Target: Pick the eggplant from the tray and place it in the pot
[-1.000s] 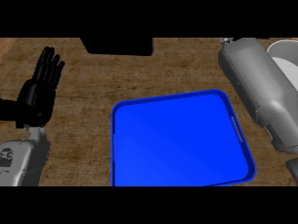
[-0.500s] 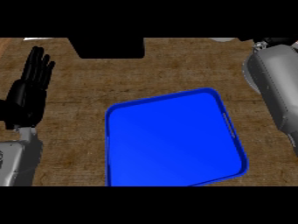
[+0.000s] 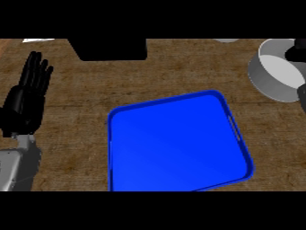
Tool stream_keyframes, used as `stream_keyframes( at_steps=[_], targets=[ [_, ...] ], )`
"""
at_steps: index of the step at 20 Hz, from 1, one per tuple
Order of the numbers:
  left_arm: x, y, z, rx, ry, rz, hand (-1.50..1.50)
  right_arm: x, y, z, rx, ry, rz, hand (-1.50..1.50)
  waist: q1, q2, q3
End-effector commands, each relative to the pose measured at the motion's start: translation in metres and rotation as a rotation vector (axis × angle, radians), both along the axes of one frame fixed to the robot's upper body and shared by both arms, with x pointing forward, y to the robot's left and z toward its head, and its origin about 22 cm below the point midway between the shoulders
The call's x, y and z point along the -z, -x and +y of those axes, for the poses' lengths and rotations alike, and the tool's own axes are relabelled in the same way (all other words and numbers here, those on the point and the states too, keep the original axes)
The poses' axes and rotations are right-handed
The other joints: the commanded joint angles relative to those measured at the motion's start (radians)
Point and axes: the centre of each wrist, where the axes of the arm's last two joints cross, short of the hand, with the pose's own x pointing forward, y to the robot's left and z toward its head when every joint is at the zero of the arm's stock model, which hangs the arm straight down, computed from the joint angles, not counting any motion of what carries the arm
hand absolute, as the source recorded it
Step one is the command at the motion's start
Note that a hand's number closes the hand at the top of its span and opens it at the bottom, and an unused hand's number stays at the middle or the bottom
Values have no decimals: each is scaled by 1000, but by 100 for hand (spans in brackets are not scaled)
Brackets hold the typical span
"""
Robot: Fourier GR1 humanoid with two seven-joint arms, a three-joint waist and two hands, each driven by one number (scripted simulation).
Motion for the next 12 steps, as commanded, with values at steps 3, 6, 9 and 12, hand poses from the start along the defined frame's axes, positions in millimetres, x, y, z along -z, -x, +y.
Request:
stream_keyframes(
  at_steps=[3, 6, 9, 12],
  targets=[
    [-14, 1, 4, 23, 2, 4, 0, 23, 43, -59, 48, -31, -1, 150, 8, 2, 0],
    [3, 3, -2, 16, 1, -15, 0, 38, 50, -83, 66, -34, 2, 150, 17, 6, 0],
    [9, -5, -9, 27, 24, -7, 0, 57, 40, -92, 66, -54, 24, 150, 24, 9, 0],
    [-5, -5, -10, 45, 1, -16, 0, 78, 43, -98, 85, -139, 120, 150, 28, 10, 1]
  ],
)
